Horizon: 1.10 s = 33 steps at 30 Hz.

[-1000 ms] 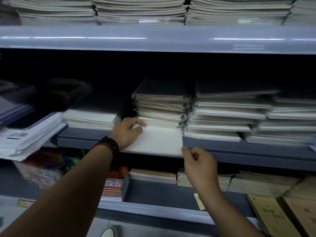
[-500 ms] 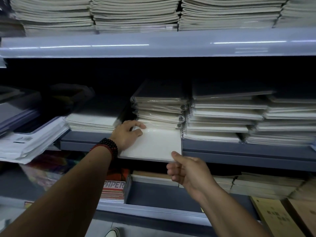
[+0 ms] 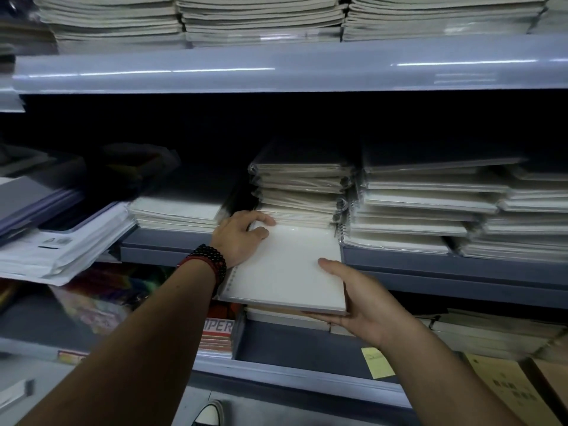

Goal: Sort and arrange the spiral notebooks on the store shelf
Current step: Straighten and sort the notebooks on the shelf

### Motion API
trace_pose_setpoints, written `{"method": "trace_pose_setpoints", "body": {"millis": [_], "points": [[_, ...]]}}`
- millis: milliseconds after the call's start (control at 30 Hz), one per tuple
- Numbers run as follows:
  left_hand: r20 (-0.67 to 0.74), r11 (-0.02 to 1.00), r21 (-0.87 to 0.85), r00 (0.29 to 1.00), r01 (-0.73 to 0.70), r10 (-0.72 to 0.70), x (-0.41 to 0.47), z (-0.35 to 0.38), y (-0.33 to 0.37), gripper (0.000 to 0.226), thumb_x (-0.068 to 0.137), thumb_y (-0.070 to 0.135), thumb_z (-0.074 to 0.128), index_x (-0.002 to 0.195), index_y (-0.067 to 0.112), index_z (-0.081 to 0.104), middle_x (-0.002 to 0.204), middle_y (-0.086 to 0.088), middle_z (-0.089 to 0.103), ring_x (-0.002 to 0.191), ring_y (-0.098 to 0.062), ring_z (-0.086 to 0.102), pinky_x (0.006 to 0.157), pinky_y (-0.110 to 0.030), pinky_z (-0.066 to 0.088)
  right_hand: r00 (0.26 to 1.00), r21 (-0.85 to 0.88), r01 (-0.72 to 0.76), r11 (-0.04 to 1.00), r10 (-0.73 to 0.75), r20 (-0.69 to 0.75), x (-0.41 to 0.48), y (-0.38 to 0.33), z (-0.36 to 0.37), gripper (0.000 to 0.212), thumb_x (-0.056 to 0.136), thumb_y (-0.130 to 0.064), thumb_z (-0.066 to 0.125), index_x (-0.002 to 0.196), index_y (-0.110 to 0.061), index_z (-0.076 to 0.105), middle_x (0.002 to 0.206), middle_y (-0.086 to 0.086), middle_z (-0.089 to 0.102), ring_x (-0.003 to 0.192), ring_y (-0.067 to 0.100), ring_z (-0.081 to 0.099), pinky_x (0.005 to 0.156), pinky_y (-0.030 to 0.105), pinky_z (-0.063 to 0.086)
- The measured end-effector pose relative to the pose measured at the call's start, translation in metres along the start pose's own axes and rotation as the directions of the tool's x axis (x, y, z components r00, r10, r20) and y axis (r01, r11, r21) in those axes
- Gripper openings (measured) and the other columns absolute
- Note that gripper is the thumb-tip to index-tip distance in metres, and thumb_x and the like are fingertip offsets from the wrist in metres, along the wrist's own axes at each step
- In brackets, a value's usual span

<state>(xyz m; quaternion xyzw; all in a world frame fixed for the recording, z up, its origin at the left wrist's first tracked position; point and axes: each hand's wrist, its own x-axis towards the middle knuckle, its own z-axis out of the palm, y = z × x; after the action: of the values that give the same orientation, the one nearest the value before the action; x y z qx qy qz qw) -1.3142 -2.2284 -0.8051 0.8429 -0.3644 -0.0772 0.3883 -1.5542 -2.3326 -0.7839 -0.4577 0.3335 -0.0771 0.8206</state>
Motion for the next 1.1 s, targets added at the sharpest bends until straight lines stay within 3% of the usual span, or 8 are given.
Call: {"method": "trace_pose_setpoints", "body": {"millis": [167, 367, 600, 767, 1100], "points": [[0.015, 1.000, -0.013, 1.000, 0.027, -0.027, 0.000, -0.001, 0.000, 0.024, 0.079, 0.043, 0.055, 0.092, 0.062, 0.064, 0.138, 0.012, 0.053, 0.134, -0.018, 0.045, 0.118, -0.047, 0.031, 0.999, 0.024, 0.039, 0.999, -0.038, -0.025, 0.007, 0.005, 0.010, 0.028, 0.086, -0.016, 0.076, 0.110, -0.003, 0.069, 0.096, 0.013, 0.077, 0.094, 0.030, 0.073, 0.089, 0.053, 0.058], [0.005, 0.999, -0.004, 0.999, 0.053, -0.053, 0.002, -0.001, 0.004, 0.023, 0.070, 0.054, 0.056, 0.091, 0.060, 0.064, 0.132, 0.013, 0.055, 0.126, -0.015, 0.050, 0.114, -0.045, 0.036, 0.999, -0.024, 0.049, 0.999, -0.049, 0.003, -0.009, 0.014, -0.004, 0.027, 0.088, -0.018, 0.074, 0.108, 0.001, 0.071, 0.097, 0.013, 0.077, 0.083, 0.025, 0.073, 0.073, 0.037, 0.061], [0.005, 0.998, 0.008, 0.998, 0.055, -0.055, 0.000, -0.001, 0.007, 0.019, 0.076, 0.047, 0.059, 0.090, 0.059, 0.064, 0.133, 0.011, 0.053, 0.129, -0.018, 0.048, 0.115, -0.047, 0.035, 0.999, -0.064, 0.036, 0.997, -0.034, 0.024, -0.020, 0.017, -0.014, 0.030, 0.087, -0.021, 0.073, 0.111, -0.003, 0.073, 0.101, 0.012, 0.077, 0.091, 0.027, 0.073, 0.078, 0.034, 0.054], [0.020, 0.998, 0.009, 0.998, 0.057, -0.057, 0.000, -0.002, 0.006, 0.019, 0.077, 0.047, 0.061, 0.090, 0.061, 0.063, 0.134, 0.012, 0.052, 0.132, -0.019, 0.045, 0.116, -0.048, 0.032, 0.999, -0.038, 0.043, 0.998, -0.044, -0.029, -0.006, 0.008, -0.005, 0.031, 0.089, -0.030, 0.071, 0.108, -0.006, 0.074, 0.101, 0.014, 0.077, 0.094, 0.034, 0.074, 0.082, 0.043, 0.059], [0.021, 0.991, -0.042, 0.992, 0.125, -0.125, -0.006, -0.005, 0.018, 0.020, 0.074, 0.042, 0.065, 0.092, 0.049, 0.070, 0.127, 0.013, 0.050, 0.125, -0.017, 0.048, 0.112, -0.044, 0.038, 0.997, -0.069, 0.075, 0.995, -0.077, -0.031, -0.008, 0.018, -0.011, 0.031, 0.090, -0.025, 0.072, 0.108, 0.000, 0.073, 0.101, 0.017, 0.076, 0.094, 0.038, 0.074, 0.089, 0.052, 0.057]]}}
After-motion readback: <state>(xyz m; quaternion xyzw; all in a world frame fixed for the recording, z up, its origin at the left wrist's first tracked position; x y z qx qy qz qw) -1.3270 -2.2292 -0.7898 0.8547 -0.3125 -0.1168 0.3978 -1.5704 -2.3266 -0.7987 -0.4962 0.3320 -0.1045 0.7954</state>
